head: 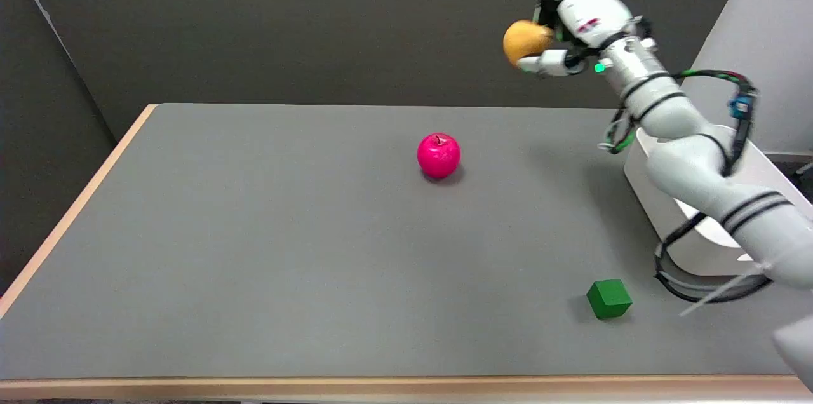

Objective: Place the yellow pear into the white box.

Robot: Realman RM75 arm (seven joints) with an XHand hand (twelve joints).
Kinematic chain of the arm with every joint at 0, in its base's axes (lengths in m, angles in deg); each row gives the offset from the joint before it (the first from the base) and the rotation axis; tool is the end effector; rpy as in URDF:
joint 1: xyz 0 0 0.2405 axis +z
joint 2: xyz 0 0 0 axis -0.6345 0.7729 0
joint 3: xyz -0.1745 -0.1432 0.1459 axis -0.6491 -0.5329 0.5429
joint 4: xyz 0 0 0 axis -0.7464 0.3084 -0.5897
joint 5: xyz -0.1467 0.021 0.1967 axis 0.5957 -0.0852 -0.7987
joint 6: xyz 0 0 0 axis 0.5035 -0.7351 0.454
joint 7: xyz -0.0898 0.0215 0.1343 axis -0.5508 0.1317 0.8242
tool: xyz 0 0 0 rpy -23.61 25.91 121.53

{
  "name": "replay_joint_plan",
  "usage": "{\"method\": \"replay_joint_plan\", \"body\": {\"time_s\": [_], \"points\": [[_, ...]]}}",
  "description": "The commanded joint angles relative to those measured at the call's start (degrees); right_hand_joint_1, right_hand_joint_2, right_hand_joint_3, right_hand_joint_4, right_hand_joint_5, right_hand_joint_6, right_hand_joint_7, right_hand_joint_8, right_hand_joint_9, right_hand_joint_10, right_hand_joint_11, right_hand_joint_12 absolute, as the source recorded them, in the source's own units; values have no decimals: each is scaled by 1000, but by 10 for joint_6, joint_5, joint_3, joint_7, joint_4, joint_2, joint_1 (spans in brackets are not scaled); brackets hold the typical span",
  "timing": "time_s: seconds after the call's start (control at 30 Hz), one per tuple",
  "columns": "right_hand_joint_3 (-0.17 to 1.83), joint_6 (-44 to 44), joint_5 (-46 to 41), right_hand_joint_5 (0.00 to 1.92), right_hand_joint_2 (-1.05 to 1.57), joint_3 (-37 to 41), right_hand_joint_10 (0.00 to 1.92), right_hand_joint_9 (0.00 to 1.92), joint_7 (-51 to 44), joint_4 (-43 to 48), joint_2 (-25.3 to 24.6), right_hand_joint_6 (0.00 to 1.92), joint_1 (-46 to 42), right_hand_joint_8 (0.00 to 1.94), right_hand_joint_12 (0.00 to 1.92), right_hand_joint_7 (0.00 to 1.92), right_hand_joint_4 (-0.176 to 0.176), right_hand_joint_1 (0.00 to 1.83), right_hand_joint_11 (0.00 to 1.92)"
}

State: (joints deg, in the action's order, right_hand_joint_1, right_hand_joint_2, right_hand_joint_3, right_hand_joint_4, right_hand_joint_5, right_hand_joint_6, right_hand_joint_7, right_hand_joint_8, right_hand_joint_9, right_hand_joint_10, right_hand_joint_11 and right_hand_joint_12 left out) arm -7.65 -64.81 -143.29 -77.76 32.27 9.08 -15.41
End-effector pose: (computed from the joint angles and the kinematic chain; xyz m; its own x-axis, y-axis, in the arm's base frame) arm -0.1186 -0.4815 0.4592 0.9602 0.2783 0.0231 -0.0442 0.0695 0.9966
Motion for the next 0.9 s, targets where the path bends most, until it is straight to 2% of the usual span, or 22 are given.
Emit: {"method": "replay_joint_plan", "body": {"time_s": [0.03, 0.33, 0.9], "points": [[419, -31, -4, 608, 1051, 383, 1554, 832, -70, 207, -6, 1513, -327, 1388, 1921, 881, -111, 1186, 564], [440, -54, -18, 613, 1039, 494, 1562, 839, -77, 207, -60, 1517, -437, 1387, 1921, 883, -107, 1184, 582], [449, -105, -117, 615, 1035, 512, 1565, 837, -78, 114, -106, 1521, -510, 1387, 1921, 882, -101, 1182, 577]]}}
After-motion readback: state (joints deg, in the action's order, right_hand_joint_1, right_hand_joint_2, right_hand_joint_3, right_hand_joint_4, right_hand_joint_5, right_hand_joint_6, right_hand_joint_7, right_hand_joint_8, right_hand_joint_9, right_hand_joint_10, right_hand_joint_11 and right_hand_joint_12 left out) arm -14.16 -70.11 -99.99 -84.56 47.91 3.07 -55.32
